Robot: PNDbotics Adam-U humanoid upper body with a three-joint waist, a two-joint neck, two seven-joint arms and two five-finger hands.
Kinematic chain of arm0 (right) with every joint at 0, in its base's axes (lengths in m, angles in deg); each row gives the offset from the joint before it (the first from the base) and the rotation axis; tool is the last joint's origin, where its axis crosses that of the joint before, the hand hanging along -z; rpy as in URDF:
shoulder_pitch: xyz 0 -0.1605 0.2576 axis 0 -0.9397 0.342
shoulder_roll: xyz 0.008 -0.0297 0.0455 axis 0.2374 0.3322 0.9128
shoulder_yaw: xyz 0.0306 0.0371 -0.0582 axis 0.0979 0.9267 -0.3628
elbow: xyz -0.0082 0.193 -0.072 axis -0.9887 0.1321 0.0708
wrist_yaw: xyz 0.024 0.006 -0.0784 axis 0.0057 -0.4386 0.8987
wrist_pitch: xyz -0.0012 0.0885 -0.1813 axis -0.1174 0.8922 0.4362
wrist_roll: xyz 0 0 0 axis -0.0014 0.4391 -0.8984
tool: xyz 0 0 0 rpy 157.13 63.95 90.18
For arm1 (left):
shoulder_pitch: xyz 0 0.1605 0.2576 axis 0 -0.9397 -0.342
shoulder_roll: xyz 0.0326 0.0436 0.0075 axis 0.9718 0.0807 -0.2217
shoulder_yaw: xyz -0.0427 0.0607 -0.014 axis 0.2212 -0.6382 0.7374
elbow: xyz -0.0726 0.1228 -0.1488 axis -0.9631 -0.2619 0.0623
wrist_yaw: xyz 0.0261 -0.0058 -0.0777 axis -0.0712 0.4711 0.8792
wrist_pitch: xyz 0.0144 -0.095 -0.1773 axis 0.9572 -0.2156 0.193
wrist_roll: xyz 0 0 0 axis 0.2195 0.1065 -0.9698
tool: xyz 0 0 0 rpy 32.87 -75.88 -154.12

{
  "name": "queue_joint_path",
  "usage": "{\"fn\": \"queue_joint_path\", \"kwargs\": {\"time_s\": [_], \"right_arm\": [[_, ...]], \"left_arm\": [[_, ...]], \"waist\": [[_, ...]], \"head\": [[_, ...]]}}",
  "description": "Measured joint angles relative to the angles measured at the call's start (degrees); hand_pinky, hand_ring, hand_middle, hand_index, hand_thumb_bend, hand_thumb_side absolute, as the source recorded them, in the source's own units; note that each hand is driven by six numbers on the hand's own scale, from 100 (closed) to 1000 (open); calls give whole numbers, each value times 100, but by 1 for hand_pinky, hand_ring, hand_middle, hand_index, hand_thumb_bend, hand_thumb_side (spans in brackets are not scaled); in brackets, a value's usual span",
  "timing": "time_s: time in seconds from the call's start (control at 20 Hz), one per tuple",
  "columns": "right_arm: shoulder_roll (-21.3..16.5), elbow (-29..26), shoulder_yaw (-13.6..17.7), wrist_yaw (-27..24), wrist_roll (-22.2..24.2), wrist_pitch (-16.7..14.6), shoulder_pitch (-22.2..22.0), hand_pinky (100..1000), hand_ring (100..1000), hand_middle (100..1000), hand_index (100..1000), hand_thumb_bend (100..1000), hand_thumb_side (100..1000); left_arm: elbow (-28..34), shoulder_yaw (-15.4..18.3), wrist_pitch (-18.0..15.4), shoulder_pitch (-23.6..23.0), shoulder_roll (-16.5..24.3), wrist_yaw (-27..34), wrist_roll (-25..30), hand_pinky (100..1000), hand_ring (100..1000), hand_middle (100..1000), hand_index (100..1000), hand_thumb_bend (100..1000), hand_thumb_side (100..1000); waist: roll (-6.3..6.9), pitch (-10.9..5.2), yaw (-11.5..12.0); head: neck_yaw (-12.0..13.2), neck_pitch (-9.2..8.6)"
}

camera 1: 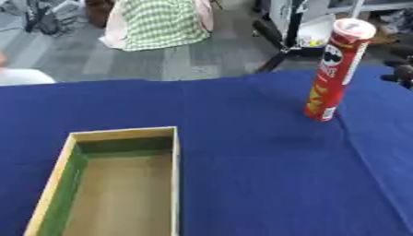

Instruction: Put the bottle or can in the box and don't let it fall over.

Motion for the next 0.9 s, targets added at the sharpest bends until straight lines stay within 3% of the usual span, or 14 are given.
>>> {"fn": "queue_joint_path", "kwargs": {"time_s": [0.9], "right_arm": [[153,86,-103,331,76,131,142,918,1000,1000,886,1000,422]], "left_arm": [[0,-1,-4,3,0,14,18,926,963,787,769,100,678]], "waist": [[14,-2,25]], "head": [[-39,0]]}}
